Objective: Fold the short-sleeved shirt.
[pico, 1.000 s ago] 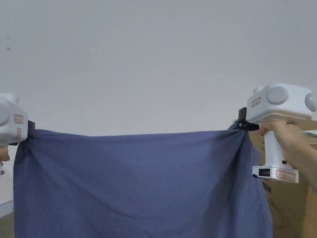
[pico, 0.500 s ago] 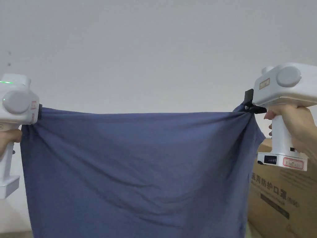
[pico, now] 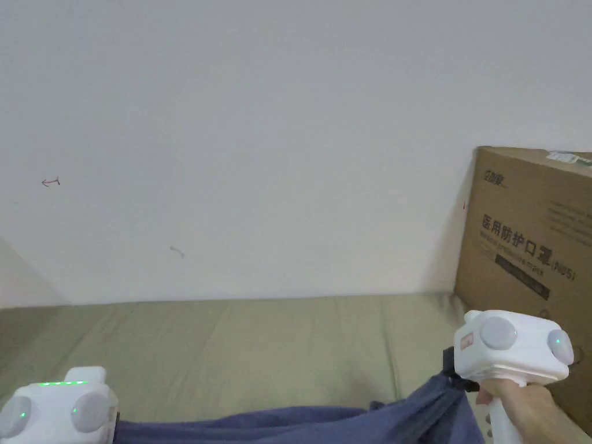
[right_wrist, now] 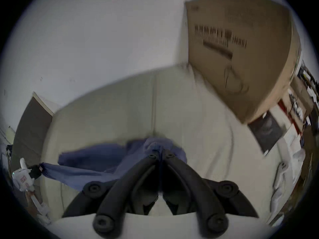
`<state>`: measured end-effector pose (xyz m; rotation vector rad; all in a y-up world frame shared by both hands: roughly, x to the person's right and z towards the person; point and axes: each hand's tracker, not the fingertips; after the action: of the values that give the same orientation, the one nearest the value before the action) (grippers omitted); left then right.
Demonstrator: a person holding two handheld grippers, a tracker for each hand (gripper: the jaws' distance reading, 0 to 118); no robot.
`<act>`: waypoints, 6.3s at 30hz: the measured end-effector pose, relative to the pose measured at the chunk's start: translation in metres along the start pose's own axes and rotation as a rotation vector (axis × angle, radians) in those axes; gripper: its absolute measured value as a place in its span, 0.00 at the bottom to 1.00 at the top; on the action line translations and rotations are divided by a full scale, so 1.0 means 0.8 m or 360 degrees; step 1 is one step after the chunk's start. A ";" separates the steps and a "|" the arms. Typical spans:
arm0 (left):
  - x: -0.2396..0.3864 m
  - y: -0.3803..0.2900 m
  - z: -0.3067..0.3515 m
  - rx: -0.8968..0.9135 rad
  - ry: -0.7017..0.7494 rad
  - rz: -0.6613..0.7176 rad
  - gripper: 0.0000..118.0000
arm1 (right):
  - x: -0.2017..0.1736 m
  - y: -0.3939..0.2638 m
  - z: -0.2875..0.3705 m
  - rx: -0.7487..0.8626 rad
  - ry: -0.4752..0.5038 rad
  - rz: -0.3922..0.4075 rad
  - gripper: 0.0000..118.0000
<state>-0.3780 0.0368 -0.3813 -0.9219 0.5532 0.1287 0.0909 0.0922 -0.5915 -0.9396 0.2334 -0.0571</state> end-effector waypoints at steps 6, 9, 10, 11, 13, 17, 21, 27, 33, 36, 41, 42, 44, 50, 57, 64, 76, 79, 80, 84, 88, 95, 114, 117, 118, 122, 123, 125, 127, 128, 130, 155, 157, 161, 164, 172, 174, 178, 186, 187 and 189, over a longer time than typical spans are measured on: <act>-0.020 -0.052 -0.020 -0.0026 -0.0064 0.0076 0.01 | 0.020 -0.063 -0.035 -0.0112 -0.0057 0.0093 0.00; -0.048 -0.069 0.003 0.0043 -0.0124 0.0049 0.01 | 0.027 -0.099 -0.003 -0.0066 -0.0019 0.0111 0.00; -0.058 -0.080 0.018 0.0083 -0.0141 0.0029 0.01 | 0.031 -0.116 0.012 -0.0050 -0.0021 0.0107 0.00; -0.055 -0.101 0.053 0.0081 -0.0146 0.0017 0.01 | 0.036 -0.133 0.025 -0.0013 -0.0014 0.0080 0.00; -0.068 -0.127 0.083 0.0102 -0.0184 0.0030 0.01 | 0.057 -0.158 0.037 -0.0029 0.0018 0.0069 0.00; -0.080 -0.193 0.165 0.0118 -0.0125 -0.0087 0.01 | 0.070 -0.238 0.098 -0.0035 0.0042 0.0011 0.00; -0.107 -0.280 0.236 0.0139 -0.0216 -0.0081 0.01 | 0.085 -0.325 0.154 -0.0041 0.0024 0.0066 0.00; -0.138 -0.394 0.292 0.0001 -0.0250 0.0049 0.01 | 0.117 -0.442 0.225 -0.0031 -0.0006 -0.0054 0.00; -0.141 -0.464 0.311 -0.0039 -0.0263 0.0002 0.01 | 0.128 -0.504 0.272 -0.0068 -0.0080 -0.0023 0.00; -0.139 -0.472 0.318 -0.0038 -0.0256 0.0021 0.01 | 0.134 -0.516 0.280 -0.0052 -0.0091 -0.0052 0.00; -0.148 -0.466 0.325 0.0033 -0.0334 0.0057 0.24 | 0.136 -0.524 0.274 -0.0067 -0.0098 -0.0022 0.09; -0.151 -0.465 0.328 0.0037 -0.0337 0.0078 0.43 | 0.134 -0.526 0.275 -0.0057 -0.0129 -0.0013 0.25; -0.154 -0.466 0.334 0.0063 -0.0394 0.0129 0.91 | 0.131 -0.528 0.279 -0.0053 -0.0152 -0.0002 0.56; -0.157 -0.474 0.359 0.0058 -0.0501 0.0163 0.93 | 0.126 -0.525 0.304 0.0030 -0.0028 0.0050 0.53; -0.142 -0.522 0.354 0.0108 -0.0411 0.0119 0.00 | 0.108 -0.531 0.325 0.0071 0.0264 0.0063 0.00; -0.169 -0.536 0.338 0.0075 -0.0403 0.0274 0.10 | 0.105 -0.540 0.306 -0.0018 0.0152 0.0063 0.00; -0.154 -0.517 0.242 -0.0207 -0.0375 0.0100 0.01 | 0.100 -0.546 0.298 -0.0102 0.0161 -0.0007 0.00; -0.143 -0.517 0.267 -0.0154 -0.0453 0.0151 0.01 | 0.108 -0.548 0.303 -0.0106 0.0161 -0.0029 0.00; -0.145 -0.515 0.270 -0.0166 -0.0479 0.0175 0.01 | 0.110 -0.548 0.306 -0.0092 0.0166 -0.0018 0.00; -0.145 -0.507 0.284 -0.0143 -0.0434 0.0182 0.01 | 0.125 -0.534 0.293 -0.0038 0.0052 0.0034 0.64; -0.139 -0.503 0.290 -0.0141 -0.0445 0.0143 0.01 | 0.146 -0.522 0.259 -0.0107 0.0100 -0.0023 0.84; -0.135 -0.503 0.284 -0.0167 -0.0444 0.0104 0.01 | 0.155 -0.545 0.216 -0.0275 0.0065 -0.0055 0.01; -0.134 -0.365 0.241 -0.0014 -0.0356 -0.0037 0.01 | 0.117 -0.408 0.223 -0.0112 0.0053 0.0041 0.01; -0.121 -0.344 0.201 -0.0058 -0.0351 -0.0056 0.01 | 0.117 -0.392 0.182 -0.0163 0.0065 0.0019 0.02; -0.119 -0.341 0.188 -0.0114 -0.0349 -0.0063 0.06 | 0.114 -0.391 0.171 -0.0219 0.0010 0.0046 0.13; -0.114 -0.352 0.176 -0.0231 -0.0349 -0.0006 0.87 | 0.112 -0.395 0.170 -0.0174 -0.0170 0.0146 0.69; -0.116 -0.357 0.187 -0.0173 -0.0374 0.0031 0.91 | 0.115 -0.396 0.178 -0.0165 -0.0141 0.0143 0.69; -0.123 -0.364 0.201 -0.0127 -0.0379 0.0105 0.90 | 0.125 -0.398 0.196 -0.0143 -0.0092 0.0117 0.69; -0.129 -0.369 0.218 -0.0152 -0.0388 0.0115 0.90 | 0.131 -0.403 0.218 -0.0088 -0.0063 0.0086 0.63; -0.132 -0.374 0.227 -0.0154 -0.0387 0.0123 0.88 | 0.133 -0.407 0.227 -0.0050 -0.0042 0.0081 0.54; -0.135 -0.388 0.248 -0.0140 -0.0408 0.0114 0.40 | 0.135 -0.422 0.251 0.0004 -0.0015 0.0096 0.00; -0.105 -0.425 0.202 -0.0229 -0.0266 0.0110 0.05 | 0.139 -0.496 0.247 -0.0156 0.0010 0.0050 0.45; -0.103 -0.422 0.210 -0.0219 -0.0264 0.0083 0.05 | 0.142 -0.488 0.237 -0.0140 -0.0007 0.0068 0.80; -0.107 -0.414 0.223 -0.0190 -0.0282 0.0093 0.05 | 0.148 -0.472 0.204 -0.0061 -0.0065 0.0101 0.76; -0.110 -0.411 0.223 -0.0189 -0.0302 0.0110 0.05 | 0.155 -0.476 0.146 -0.0328 -0.0025 0.0093 0.00; -0.123 -0.410 0.228 -0.0198 -0.0362 0.0100 0.05 | 0.113 -0.480 0.194 -0.0178 -0.0134 0.0229 0.00; -0.128 -0.409 0.239 -0.0174 -0.0397 0.0099 0.05 | 0.133 -0.478 0.194 -0.0186 -0.0081 0.0187 0.00; -0.140 -0.411 0.257 -0.0162 -0.0445 0.0069 0.05 | 0.142 -0.483 0.223 -0.0169 -0.0056 0.0161 0.00; -0.159 -0.479 0.274 -0.0304 -0.0501 0.0061 0.05 | 0.148 -0.538 0.258 -0.0265 -0.0123 0.0235 0.00; -0.162 -0.492 0.264 -0.0341 -0.0505 0.0083 0.05 | 0.148 -0.549 0.255 -0.0294 -0.0130 0.0211 0.00; -0.162 -0.507 0.257 -0.0365 -0.0506 0.0073 0.05 | 0.175 -0.558 0.229 -0.0332 -0.0104 0.0143 0.00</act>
<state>-0.2711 -0.0320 0.0737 -1.0866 0.2669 0.3794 0.2914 -0.0472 -0.1526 -1.1352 0.2235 0.0818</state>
